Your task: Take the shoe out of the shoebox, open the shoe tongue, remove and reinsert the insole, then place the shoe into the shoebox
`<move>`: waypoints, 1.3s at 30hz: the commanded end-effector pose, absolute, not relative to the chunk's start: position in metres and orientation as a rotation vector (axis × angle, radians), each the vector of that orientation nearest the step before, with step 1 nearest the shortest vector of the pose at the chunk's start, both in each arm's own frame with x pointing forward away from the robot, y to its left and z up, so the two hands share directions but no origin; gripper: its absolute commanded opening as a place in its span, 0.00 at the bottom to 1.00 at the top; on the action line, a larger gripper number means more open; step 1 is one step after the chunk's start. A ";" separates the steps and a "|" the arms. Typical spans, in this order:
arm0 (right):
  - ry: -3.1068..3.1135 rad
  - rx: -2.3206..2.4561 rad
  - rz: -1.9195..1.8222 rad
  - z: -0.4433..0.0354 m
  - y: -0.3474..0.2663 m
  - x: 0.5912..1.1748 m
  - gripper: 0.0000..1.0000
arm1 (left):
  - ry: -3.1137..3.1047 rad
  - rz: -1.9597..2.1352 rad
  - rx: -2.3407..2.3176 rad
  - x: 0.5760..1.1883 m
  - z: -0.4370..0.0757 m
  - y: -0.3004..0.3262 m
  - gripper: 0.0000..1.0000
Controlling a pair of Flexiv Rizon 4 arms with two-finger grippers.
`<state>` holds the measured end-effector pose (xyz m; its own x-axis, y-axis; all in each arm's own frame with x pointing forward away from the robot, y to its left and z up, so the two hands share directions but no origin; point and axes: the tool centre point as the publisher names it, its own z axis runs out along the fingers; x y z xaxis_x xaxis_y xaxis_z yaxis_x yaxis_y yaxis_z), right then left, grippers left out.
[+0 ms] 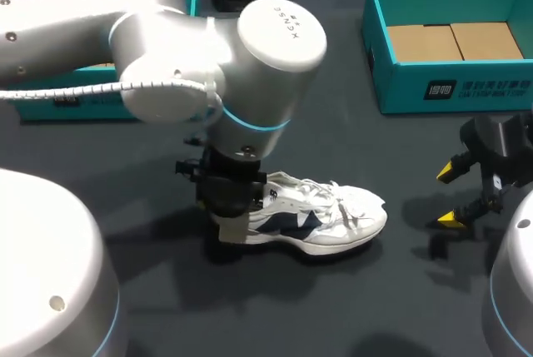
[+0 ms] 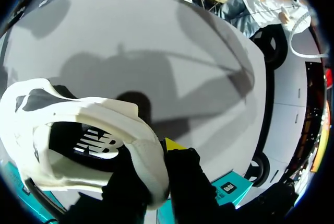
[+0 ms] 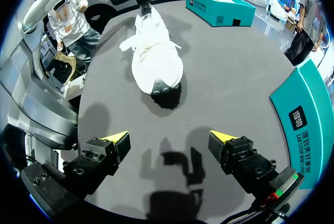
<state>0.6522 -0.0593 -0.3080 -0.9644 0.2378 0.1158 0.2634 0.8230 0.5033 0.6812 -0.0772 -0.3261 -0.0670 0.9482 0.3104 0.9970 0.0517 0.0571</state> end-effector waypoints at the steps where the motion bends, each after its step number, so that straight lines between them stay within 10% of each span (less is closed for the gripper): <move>1: -2.957 -0.409 -0.823 -0.307 -0.059 0.650 1.00 | -2.085 -0.438 -1.955 0.686 -0.340 -0.097 0.00; 39: -2.957 -0.409 -0.823 -0.307 -0.059 0.650 1.00 | -2.074 -0.477 -1.962 0.699 -0.364 -0.115 0.00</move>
<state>0.6522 -0.0593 -0.3080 -0.9644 0.2378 0.1158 0.2634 0.8230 0.5033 0.6985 -0.1141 -0.3626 -0.0663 0.9155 0.3967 0.9967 0.0421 0.0695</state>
